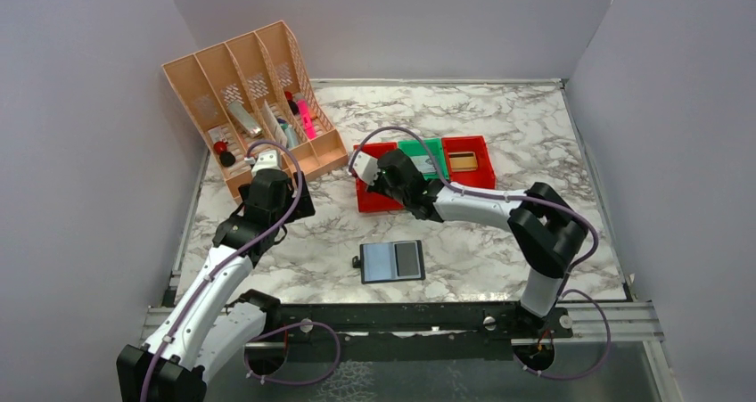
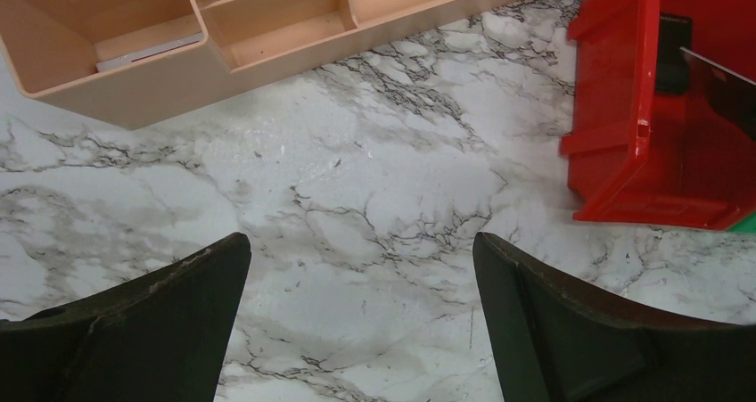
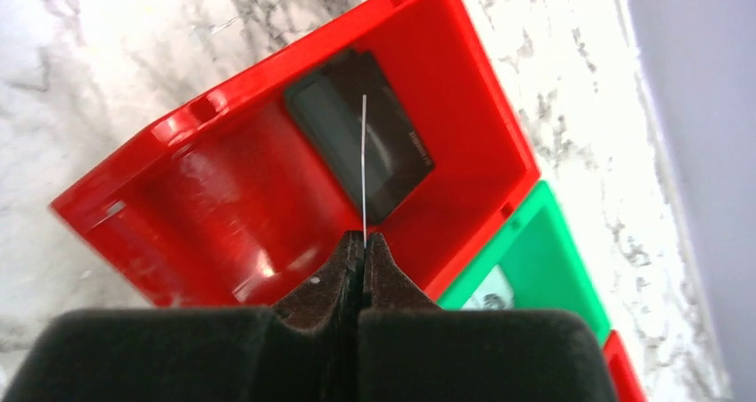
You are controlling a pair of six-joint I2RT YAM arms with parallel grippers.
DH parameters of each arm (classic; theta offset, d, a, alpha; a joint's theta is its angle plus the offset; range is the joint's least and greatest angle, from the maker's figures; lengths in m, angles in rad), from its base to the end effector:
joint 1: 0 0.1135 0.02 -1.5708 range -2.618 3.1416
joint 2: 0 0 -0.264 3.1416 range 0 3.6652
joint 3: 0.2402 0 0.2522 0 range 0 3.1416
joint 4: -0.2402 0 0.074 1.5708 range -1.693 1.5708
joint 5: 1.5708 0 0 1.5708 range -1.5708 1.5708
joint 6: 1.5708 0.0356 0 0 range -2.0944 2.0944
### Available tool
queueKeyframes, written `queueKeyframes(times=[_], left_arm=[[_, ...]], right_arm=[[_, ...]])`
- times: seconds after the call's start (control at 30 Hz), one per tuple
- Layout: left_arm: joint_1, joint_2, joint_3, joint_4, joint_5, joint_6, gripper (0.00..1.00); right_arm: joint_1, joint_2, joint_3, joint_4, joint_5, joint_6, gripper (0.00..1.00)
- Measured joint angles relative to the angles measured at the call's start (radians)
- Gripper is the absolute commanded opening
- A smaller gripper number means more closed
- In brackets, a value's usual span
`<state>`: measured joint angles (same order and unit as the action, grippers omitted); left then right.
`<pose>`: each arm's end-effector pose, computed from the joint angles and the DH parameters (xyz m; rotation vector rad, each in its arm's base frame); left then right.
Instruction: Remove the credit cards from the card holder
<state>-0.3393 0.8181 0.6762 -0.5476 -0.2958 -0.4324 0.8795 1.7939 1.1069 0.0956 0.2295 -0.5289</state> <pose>0.1674 -0.0481 0.2622 -0.2592 2.2113 -0.0876 0.2587 0.3000 0.2014 -1.2859 1.7169 -0.0440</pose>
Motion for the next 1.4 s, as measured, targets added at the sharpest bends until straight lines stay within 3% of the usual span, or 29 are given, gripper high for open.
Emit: queueKeyframes(times=[0.37,0.87,0.97,1.03,1.07,1.4], left_arm=[[0.000,-0.012,0.000,0.000,-0.003,0.012,0.99],[0.000,-0.138,-0.001,0.000,-0.065,0.015,0.99],[0.000,-0.152,-0.003,0.000,-0.080,0.015,0.99],[0.000,-0.151,-0.003,0.000,-0.085,0.015,0.99],[0.000,-0.149,-0.003,0.000,-0.087,0.015,0.99],[0.000,-0.125,-0.003,0.000,-0.087,0.020,0.99]], right_arm=[[-0.001,0.163,0.159,0.042,0.120,-0.198,0.01],[-0.003,0.236,0.146,0.180,0.126,-0.368,0.02],[-0.003,0.248,0.143,0.201,0.116,-0.381,0.04],[-0.003,0.251,0.138,0.219,0.116,-0.386,0.17],[-0.003,0.252,0.135,0.230,0.116,-0.386,0.19],[-0.004,0.255,0.100,0.300,0.069,-0.399,0.18]])
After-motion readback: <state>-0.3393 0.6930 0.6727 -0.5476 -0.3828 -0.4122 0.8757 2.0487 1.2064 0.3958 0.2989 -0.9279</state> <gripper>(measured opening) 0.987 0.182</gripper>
